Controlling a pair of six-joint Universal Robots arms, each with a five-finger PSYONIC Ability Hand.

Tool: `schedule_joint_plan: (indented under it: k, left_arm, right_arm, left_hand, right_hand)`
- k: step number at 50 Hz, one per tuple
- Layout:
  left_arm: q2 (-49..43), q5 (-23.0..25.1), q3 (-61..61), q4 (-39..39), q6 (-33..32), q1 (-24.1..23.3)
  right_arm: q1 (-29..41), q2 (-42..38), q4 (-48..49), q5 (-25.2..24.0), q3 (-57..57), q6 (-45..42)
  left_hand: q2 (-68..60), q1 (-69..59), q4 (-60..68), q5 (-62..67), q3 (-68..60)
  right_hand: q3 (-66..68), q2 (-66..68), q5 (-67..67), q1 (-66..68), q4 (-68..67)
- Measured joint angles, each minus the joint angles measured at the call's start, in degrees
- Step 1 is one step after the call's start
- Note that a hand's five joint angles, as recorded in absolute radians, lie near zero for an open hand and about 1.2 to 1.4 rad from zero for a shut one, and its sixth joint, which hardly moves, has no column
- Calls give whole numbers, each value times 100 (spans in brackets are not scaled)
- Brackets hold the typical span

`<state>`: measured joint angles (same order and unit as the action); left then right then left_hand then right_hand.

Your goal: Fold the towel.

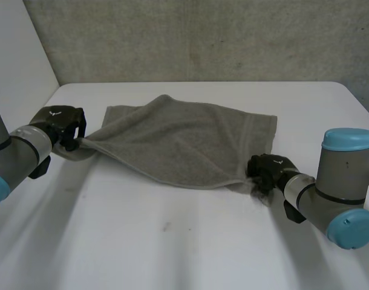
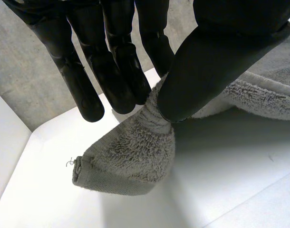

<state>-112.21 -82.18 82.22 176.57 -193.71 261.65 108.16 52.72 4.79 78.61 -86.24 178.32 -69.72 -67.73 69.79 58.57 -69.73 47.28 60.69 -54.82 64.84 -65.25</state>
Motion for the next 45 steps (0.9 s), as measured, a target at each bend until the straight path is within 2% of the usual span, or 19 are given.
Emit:
schedule_joint_plan:
  k: [3,12,14,15,17,20,29,45]
  left_arm:
    - [7,0,7,0,6,1]
    - [23,1,35,0,10,-1]
    - [23,1,40,0,11,-3]
    - [24,1,43,0,13,-5]
    - [24,1,47,0,14,-7]
    - [24,1,61,0,16,-8]
    - [32,27,152,0,18,-18]
    - [181,43,148,0,148,18]
  right_arm:
    - [2,83,81,1,-41,3]
    - [-3,601,399,89,-264,-15]
    - [6,679,442,110,-305,-62]
    - [23,706,450,119,-329,-112]
    - [63,725,459,129,-356,-201]
    - [148,720,459,139,-393,-371]
    - [293,703,447,154,-498,-677]
    - [545,616,520,129,-687,-680]
  left_hand:
    - [0,0,0,0,0]
    - [0,0,0,-6,0]
    - [0,0,0,-6,0]
    - [0,0,0,-6,0]
    - [0,0,0,-6,0]
    - [0,0,0,-5,0]
    - [0,0,0,-6,0]
    - [0,0,0,-6,0]
  right_hand:
    - [-3,1031,-1027,840,-1048]
    - [-3,1083,-1059,869,-1155]
    - [192,144,115,-255,49]
    - [49,-670,1009,-1017,960]
    - [-424,-1604,1979,-2006,1911]
    - [-900,-2141,2696,-2591,2635]
    - [-980,-2146,2841,-2693,2748]
    - [-767,-2116,2521,-2513,2563]
